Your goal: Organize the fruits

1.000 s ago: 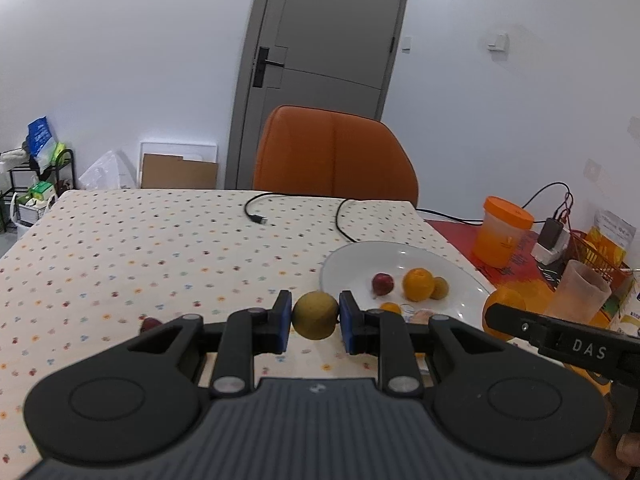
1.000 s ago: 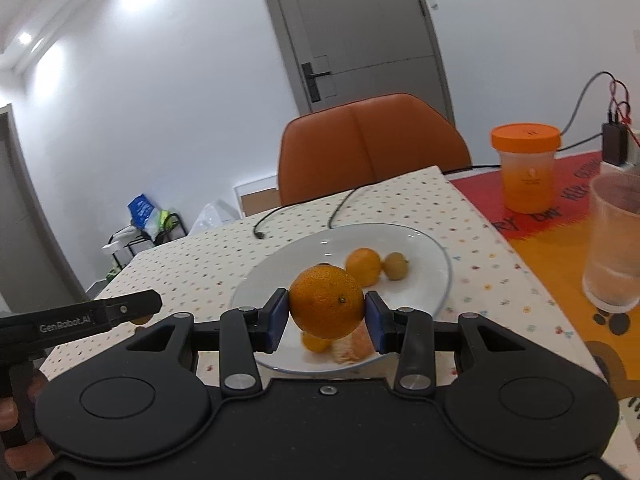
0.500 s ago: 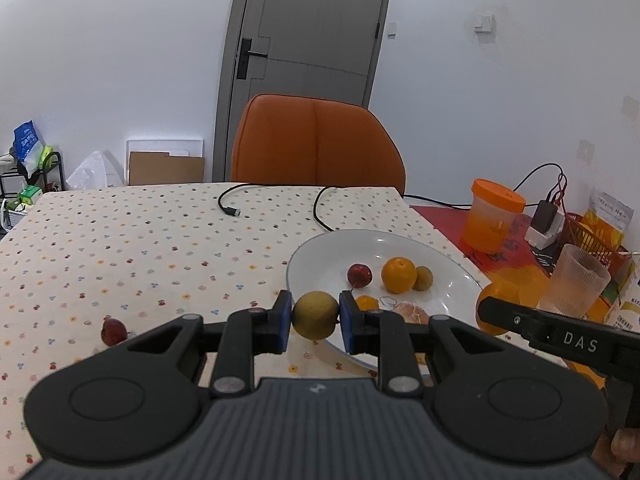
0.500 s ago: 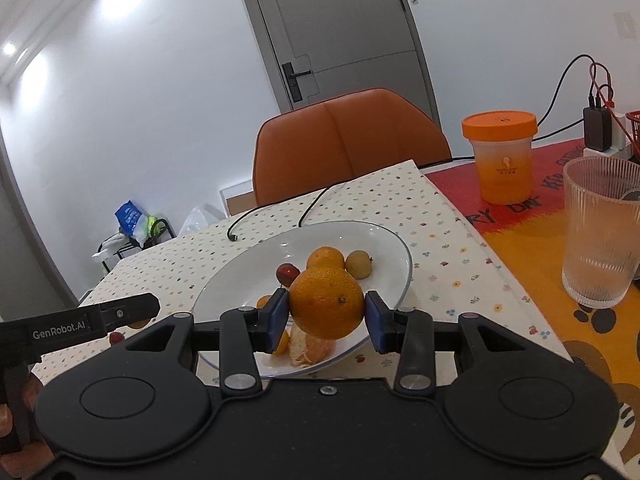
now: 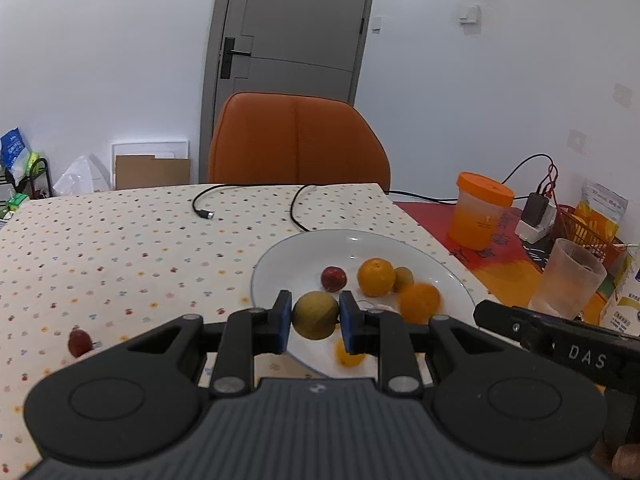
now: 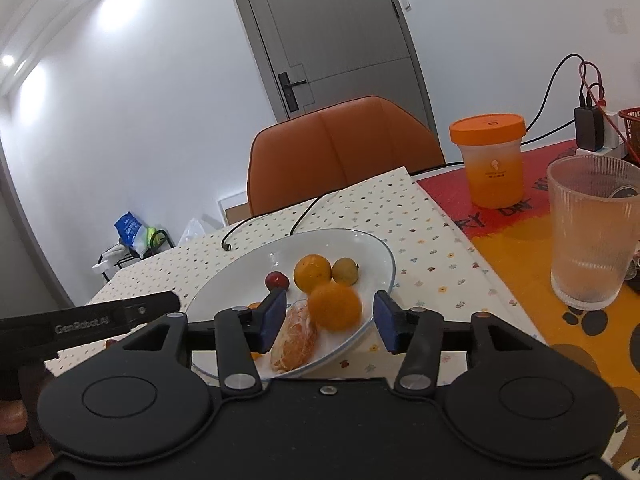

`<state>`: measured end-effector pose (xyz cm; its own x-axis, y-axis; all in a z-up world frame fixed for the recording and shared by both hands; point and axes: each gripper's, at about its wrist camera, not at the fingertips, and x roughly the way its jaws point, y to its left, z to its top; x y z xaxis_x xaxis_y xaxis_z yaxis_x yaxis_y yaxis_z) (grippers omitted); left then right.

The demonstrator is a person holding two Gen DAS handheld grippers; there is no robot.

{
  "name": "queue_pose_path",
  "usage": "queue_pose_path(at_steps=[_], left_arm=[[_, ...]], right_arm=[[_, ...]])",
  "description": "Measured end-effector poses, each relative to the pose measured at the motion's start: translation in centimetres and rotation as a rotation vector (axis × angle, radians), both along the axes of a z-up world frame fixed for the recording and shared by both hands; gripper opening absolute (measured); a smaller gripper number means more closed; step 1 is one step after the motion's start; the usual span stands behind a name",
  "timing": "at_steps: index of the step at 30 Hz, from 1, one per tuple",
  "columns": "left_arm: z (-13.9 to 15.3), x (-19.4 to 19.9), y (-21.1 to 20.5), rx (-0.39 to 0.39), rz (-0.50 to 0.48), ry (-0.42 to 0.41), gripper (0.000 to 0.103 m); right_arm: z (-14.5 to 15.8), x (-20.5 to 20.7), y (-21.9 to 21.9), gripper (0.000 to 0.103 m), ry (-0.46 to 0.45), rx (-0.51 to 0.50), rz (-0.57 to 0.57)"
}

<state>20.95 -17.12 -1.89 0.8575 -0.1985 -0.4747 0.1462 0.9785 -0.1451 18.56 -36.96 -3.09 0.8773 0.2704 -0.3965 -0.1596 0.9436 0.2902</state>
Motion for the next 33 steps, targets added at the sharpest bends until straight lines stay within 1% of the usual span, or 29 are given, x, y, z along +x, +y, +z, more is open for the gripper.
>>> queue_pose_path(at_steps=[10, 14, 21, 22, 26, 28, 33], left_arm=[[-0.6, 1.1, -0.7, -0.044, -0.056, 0.015, 0.024], [-0.3, 0.6, -0.5, -0.030, -0.051, 0.005, 0.027], [0.2, -0.1, 1.6, -0.032, 0.010, 0.008, 0.028], [0.2, -0.2, 1.9, -0.032, 0.018, 0.009, 0.030], [0.5, -0.7, 3.0, -0.034, 0.045, 0.009, 0.044], [0.7, -1.0, 3.5, -0.035, 0.053, 0.004, 0.049], [0.9, -1.8, 4.9, -0.045, 0.075, -0.001, 0.055]], right_arm=[[0.2, -0.7, 0.7, 0.051, 0.011, -0.039, 0.007], [0.1, -0.7, 0.7, 0.051, 0.016, -0.032, -0.005], [0.0, -0.9, 1.3, 0.052, 0.022, -0.026, 0.004], [0.0, -0.9, 1.4, 0.053, 0.023, -0.026, 0.005], [0.1, -1.1, 1.8, 0.055, 0.024, -0.025, 0.000], [0.2, -1.2, 2.0, 0.057, 0.023, -0.025, 0.001], [0.5, -1.4, 2.7, 0.059, 0.022, -0.030, 0.005]])
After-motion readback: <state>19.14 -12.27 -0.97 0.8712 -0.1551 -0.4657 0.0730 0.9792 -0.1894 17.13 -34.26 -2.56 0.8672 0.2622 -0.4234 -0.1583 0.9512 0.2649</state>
